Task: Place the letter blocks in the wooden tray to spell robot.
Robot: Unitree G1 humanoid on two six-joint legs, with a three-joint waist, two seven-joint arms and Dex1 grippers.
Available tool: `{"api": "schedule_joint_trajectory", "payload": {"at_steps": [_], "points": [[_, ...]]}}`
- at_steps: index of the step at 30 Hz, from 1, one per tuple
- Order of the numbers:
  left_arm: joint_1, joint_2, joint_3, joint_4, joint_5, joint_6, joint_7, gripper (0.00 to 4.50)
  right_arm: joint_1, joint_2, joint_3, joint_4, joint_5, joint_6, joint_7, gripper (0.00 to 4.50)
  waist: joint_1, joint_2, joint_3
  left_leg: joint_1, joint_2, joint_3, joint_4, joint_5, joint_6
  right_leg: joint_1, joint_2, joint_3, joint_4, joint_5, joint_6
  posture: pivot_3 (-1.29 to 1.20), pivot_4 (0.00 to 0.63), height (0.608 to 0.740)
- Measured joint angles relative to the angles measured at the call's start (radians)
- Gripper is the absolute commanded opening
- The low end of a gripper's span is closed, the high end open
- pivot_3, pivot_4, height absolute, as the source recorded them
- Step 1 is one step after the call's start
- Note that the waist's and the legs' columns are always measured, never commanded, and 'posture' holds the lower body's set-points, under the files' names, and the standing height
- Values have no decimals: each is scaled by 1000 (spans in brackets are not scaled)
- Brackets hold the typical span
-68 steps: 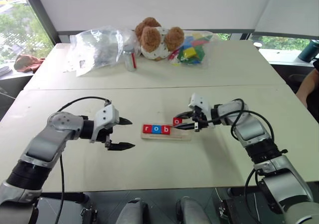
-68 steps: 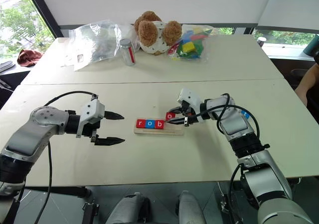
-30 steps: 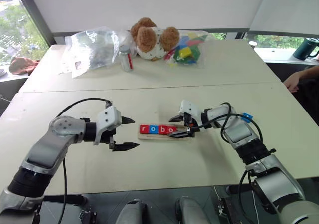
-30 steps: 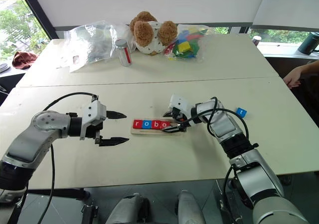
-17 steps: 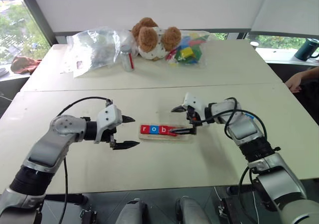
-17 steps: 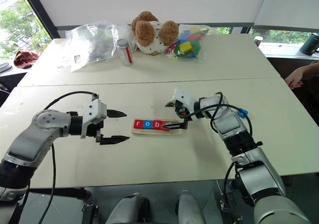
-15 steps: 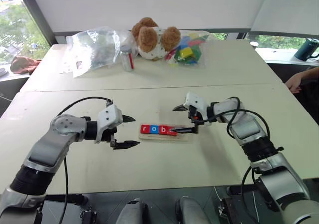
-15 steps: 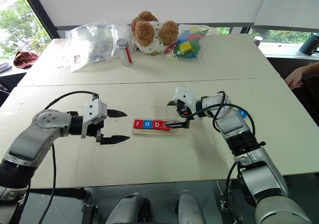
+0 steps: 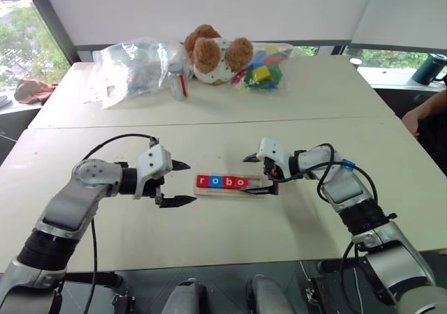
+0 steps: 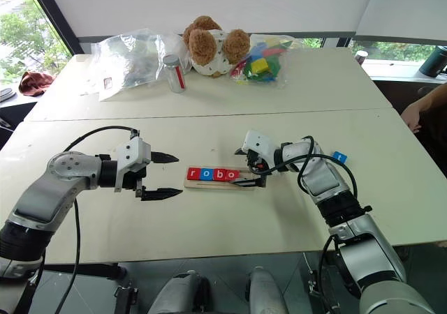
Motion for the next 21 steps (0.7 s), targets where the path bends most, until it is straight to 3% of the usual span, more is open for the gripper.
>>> {"api": "schedule_joint_trajectory", "payload": {"at_steps": [8,12,17,21], "points": [[0,0,0,-1,0,1,1,4500,-7,0,-10,0,8,1,2,4487,0,0,0,0,0,0,0,0,0,0,0,0,0,0,0,0,150,740],[1,0,4,-32,-25,38,1,4500,-1,-30,-114,-176,104,176,-23,4487,4,0,0,-1,0,-1,0,0,0,0,0,0,0,0,0,0,150,740],[-12,-9,24,-117,-122,121,3,4500,81,-7,-427,-408,163,497,-333,4487,11,-2,-1,-1,0,-3,0,0,0,0,-1,0,-1,0,0,0,150,740],[-65,-43,11,-144,-156,152,4,4500,276,99,-568,-500,33,636,-695,4487,19,-2,-2,-1,0,-2,0,3,-5,0,-1,1,0,0,0,0,150,740]]}}
